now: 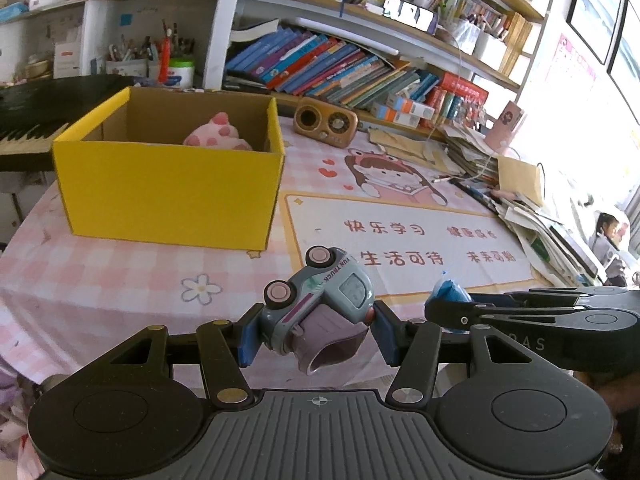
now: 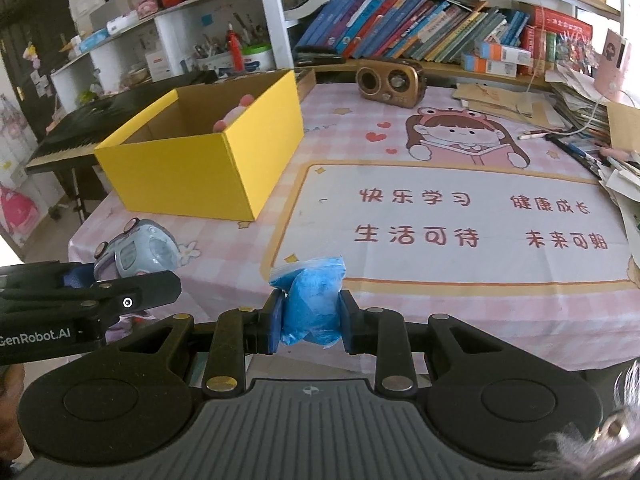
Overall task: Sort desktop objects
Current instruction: 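Carry the car with the left tool while the right tool carries the bag to the yellow box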
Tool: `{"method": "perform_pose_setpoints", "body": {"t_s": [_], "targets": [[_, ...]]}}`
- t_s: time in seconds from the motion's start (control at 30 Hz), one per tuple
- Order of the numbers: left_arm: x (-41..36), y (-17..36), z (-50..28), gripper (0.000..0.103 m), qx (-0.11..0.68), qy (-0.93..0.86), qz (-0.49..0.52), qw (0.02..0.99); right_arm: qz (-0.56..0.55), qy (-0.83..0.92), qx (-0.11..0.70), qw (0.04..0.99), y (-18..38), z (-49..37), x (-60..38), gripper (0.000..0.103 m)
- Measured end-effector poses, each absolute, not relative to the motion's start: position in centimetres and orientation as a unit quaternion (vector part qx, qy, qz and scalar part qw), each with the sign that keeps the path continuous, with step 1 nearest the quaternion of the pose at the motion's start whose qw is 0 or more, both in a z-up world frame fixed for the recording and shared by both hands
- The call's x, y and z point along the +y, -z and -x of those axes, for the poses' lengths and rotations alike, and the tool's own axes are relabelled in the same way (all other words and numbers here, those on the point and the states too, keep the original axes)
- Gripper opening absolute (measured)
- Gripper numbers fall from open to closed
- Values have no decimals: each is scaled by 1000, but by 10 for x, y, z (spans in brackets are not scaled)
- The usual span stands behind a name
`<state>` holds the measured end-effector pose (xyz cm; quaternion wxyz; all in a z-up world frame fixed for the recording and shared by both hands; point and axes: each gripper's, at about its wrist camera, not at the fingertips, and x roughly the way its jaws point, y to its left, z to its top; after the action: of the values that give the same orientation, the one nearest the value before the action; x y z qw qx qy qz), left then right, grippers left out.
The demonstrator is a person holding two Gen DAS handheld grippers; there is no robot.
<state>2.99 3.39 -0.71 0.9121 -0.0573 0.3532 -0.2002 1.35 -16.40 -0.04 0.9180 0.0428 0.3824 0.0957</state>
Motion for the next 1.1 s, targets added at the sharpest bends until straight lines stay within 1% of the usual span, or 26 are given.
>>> {"method": "perform_pose_setpoints", "body": {"t_s": [0.63, 1.1], "targets": [[85, 6, -5, 55, 341, 109, 93, 929, 13, -202, 385, 901, 0, -23, -100, 26], [97, 5, -12, 55, 333, 89, 104, 933, 14, -219, 381, 898, -5, -36, -86, 26]]}}
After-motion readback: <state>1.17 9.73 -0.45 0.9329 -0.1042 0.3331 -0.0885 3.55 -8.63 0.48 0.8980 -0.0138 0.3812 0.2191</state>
